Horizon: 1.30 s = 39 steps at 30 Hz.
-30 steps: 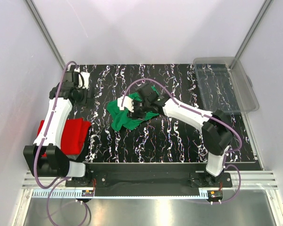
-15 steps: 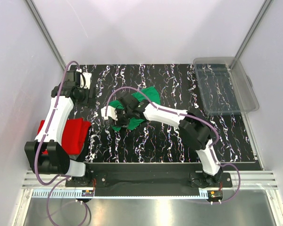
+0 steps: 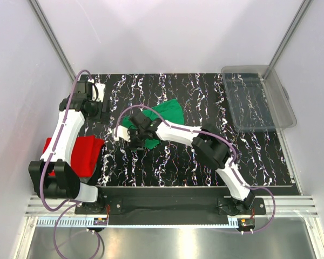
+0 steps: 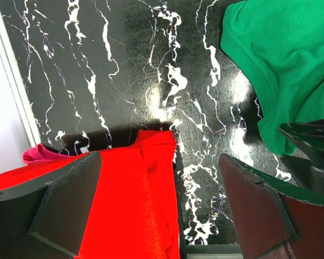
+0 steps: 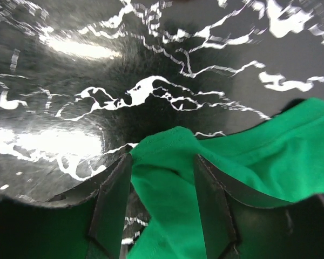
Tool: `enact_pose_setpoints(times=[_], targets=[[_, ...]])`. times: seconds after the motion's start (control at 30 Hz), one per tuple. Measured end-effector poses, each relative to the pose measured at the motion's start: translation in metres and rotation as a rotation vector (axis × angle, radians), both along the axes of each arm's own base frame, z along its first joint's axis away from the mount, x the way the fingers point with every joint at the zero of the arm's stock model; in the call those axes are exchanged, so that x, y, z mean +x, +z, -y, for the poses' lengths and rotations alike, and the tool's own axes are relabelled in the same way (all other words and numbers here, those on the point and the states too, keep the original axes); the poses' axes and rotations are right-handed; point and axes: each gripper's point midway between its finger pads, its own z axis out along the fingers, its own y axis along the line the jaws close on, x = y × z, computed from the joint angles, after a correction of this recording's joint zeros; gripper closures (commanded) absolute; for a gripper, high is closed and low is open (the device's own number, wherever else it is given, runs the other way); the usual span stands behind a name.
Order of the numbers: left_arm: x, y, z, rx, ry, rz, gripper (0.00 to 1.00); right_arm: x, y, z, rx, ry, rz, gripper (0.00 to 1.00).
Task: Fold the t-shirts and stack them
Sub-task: Flatten the tshirt out
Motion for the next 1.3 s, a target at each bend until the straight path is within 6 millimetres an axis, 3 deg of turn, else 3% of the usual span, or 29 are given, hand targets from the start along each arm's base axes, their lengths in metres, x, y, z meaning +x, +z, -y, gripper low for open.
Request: enact_pose_setpoints(times=[0.1,0.13,0.17,0.2,0.27,0.4,0.47,0.53,0.6,0.67,0.77,0.87,0.93,1.0,1.1,1.17,1.2,1.3], targets=[[0.001,0.0,0.0,0.002,-0.002,0.004,0.04,-0.001,-0.017,0.001,-0.03,-0.009,-0.01,0.51],[0.001,0.0,0.0,0.002,-0.002,0.004,0.04,-0.001,-0.019,0.001,-0.035,-0.011,-0.013,0.63],[0.001,0.001,0.0,0.003,-0.002,0.005,0.04,-0.001,-0.022,0.002,-0.039,-0.011,-0.012,0.87],[0.001,0.0,0.0,0.003,-0.002,0.004,0.04,0.0,-0.022,0.002,-0.042,-0.012,-0.008,0.94],[0.001,0.0,0.0,0.002,-0.002,0.004,0.04,0.003,-0.02,0.002,-0.044,-0.028,0.0,1.0],[0.001,0.0,0.0,0.002,-0.002,0.002,0.05,0.012,-0.013,0.004,-0.05,-0.048,0.046,1.0],[0.002,-0.001,0.0,0.002,-0.002,-0.002,0.05,0.015,0.0,0.006,-0.047,-0.048,0.077,1.0],[0.003,-0.004,0.0,0.002,-0.002,-0.011,0.05,0.02,0.03,0.008,-0.025,-0.042,0.137,1.0],[0.005,-0.007,0.0,0.003,-0.002,-0.018,0.06,0.027,0.083,0.011,0.034,-0.035,0.234,1.0],[0.007,-0.007,0.0,0.003,-0.003,-0.021,0.06,0.034,0.144,0.013,0.112,-0.034,0.342,1.0],[0.01,-0.005,-0.001,0.011,-0.005,-0.012,0.06,0.046,0.259,0.02,0.28,-0.048,0.571,1.0],[0.016,0.004,-0.005,0.028,0.002,0.015,0.06,0.053,0.36,0.041,0.419,-0.077,0.833,1.0],[0.022,0.013,-0.007,0.039,0.009,0.046,0.07,0.063,0.403,0.058,0.458,-0.11,0.964,1.0],[0.029,0.023,-0.01,0.052,0.017,0.088,0.07,0.081,0.43,0.078,0.461,-0.166,1.056,1.0],[0.038,0.036,-0.011,0.058,0.023,0.139,0.08,0.123,0.437,0.121,0.391,-0.287,1.121,1.0],[0.04,0.042,-0.011,0.058,0.023,0.16,0.11,0.158,0.421,0.158,0.309,-0.382,1.127,1.0],[0.04,0.042,-0.011,0.058,0.021,0.163,0.13,0.171,0.406,0.174,0.266,-0.419,1.116,1.0],[0.037,0.042,-0.006,0.06,-0.012,0.17,0.17,0.21,0.326,0.226,0.088,-0.515,1.021,1.0]])
